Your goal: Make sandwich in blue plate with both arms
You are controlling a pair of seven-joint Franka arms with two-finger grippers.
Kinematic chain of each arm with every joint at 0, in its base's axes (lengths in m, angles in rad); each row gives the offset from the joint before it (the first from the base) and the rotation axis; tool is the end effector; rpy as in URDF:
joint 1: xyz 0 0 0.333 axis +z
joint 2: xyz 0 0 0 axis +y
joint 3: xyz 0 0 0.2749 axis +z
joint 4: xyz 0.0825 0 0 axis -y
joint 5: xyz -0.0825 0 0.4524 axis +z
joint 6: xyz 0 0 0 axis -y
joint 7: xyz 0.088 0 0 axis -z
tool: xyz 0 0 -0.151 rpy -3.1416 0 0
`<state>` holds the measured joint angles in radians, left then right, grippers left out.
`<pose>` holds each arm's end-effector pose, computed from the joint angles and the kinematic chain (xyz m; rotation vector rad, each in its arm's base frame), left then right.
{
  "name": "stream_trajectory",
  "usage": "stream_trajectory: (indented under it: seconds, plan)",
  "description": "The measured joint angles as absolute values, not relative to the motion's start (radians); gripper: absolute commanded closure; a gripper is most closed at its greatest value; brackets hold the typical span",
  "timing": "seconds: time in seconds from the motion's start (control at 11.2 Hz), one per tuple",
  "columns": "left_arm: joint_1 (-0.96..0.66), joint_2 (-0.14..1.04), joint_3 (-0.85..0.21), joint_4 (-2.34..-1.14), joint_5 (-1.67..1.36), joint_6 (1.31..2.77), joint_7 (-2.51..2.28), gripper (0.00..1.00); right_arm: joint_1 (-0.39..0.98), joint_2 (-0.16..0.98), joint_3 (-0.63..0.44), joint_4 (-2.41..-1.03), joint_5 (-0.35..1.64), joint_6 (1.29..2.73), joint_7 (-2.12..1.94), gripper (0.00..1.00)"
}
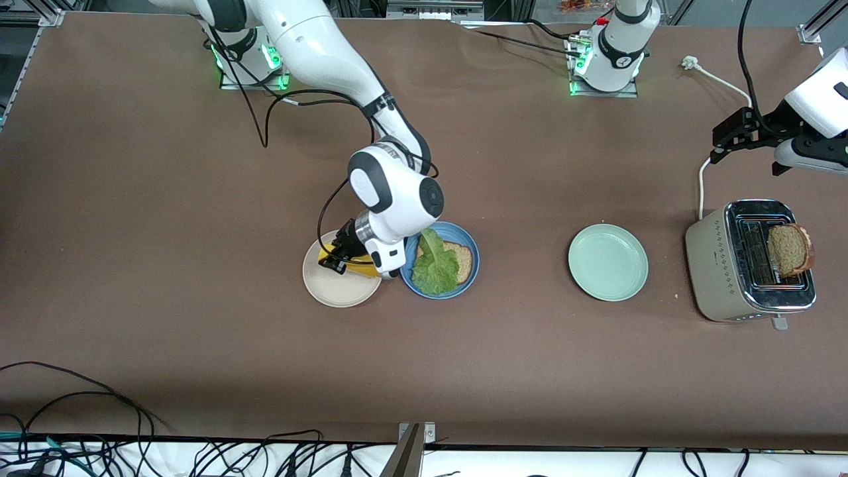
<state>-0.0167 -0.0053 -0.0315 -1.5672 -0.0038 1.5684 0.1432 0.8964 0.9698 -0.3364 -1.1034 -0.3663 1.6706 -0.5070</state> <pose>0.6209 -0.0306 0.5444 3.1239 -0.2999 0.0105 0.6339 0.3990 0.1512 1.9766 1.4469 -0.4156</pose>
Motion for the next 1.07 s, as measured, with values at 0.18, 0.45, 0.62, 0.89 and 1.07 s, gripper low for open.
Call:
stream_trajectory:
  seconds: [0.18, 0.45, 0.62, 0.89, 1.07]
  plan:
    - [-0.017, -0.005, -0.031, -1.567, -0.004, 1.568, 0.143, 0.00, 0.753, 0.909, -0.201, -1.105, -0.367, 1.685, -0.516, 1.00]
    - [-0.016, -0.005, -0.031, -1.567, -0.004, 1.568, 0.143, 0.00, 0.542, 0.823, -0.042, -1.113, -0.223, 1.709, -0.594, 1.00]
    - [-0.016, -0.005, -0.031, -1.567, -0.004, 1.568, 0.143, 0.00, 0.447, 0.795, 0.000, -1.117, -0.082, 1.714, -0.687, 1.00]
    - [-0.016, -0.005, -0.031, -1.567, -0.004, 1.568, 0.143, 0.00, 0.356, 0.789, 0.019, -1.119, 0.078, 1.724, -0.815, 1.00]
    - [-0.016, -0.005, -0.031, -1.567, -0.004, 1.568, 0.143, 0.00, 0.279, 0.788, 0.050, -1.125, 0.173, 1.724, -0.920, 1.00]
